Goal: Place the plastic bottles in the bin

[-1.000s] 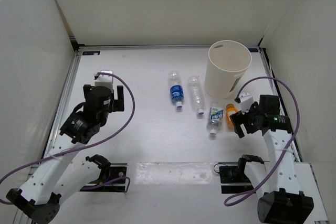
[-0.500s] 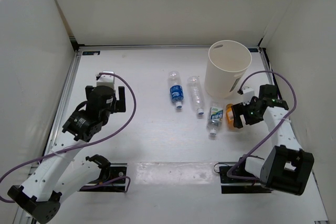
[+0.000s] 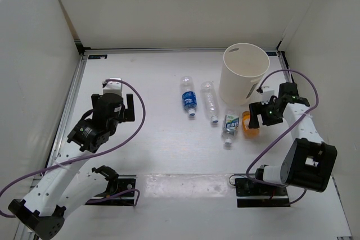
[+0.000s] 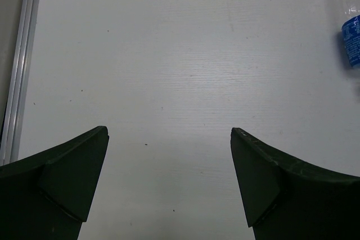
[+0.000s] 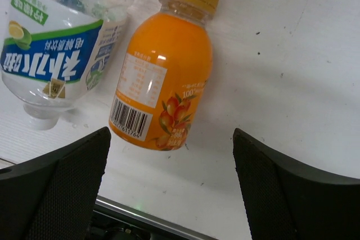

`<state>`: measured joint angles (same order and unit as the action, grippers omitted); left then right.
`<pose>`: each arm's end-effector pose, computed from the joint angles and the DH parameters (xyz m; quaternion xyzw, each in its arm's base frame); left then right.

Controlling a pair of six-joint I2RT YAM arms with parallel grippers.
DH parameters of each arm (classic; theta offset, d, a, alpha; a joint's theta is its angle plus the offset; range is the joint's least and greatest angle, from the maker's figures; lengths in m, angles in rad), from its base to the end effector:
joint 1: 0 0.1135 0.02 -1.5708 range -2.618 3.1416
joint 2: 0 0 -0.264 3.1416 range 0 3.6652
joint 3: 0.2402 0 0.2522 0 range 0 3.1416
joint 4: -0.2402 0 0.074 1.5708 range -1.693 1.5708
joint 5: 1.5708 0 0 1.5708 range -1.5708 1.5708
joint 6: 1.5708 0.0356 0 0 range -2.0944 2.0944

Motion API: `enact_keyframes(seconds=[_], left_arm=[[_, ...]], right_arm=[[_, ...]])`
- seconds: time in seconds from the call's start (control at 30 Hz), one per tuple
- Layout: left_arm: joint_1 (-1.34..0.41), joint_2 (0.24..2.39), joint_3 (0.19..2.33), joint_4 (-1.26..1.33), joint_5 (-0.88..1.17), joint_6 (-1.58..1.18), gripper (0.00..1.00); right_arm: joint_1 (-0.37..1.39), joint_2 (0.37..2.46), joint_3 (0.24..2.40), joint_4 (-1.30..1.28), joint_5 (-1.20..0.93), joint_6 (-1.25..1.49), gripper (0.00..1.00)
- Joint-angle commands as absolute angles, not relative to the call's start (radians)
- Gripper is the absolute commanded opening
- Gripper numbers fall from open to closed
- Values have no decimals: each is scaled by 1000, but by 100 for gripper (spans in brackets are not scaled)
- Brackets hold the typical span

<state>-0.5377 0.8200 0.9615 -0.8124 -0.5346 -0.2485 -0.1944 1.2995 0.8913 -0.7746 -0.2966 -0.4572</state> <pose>0.1432 -0.0643 0.3354 0.0115 0.8760 0.0590 0.4786 0.2363 -0.0359 0.2257 -0.1554 0.9584 0.0763 0.2270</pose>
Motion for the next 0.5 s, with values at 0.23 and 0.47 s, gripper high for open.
enact_keyframes(seconds=[0.23, 0.47], left_arm=[[-532, 842, 983, -827, -537, -258, 100], [-532, 841, 977, -839, -554, -273, 100]], right_arm=[[-192, 1404, 991, -785, -377, -422, 90], [-176, 1526, 1038, -837, -330, -428, 89]])
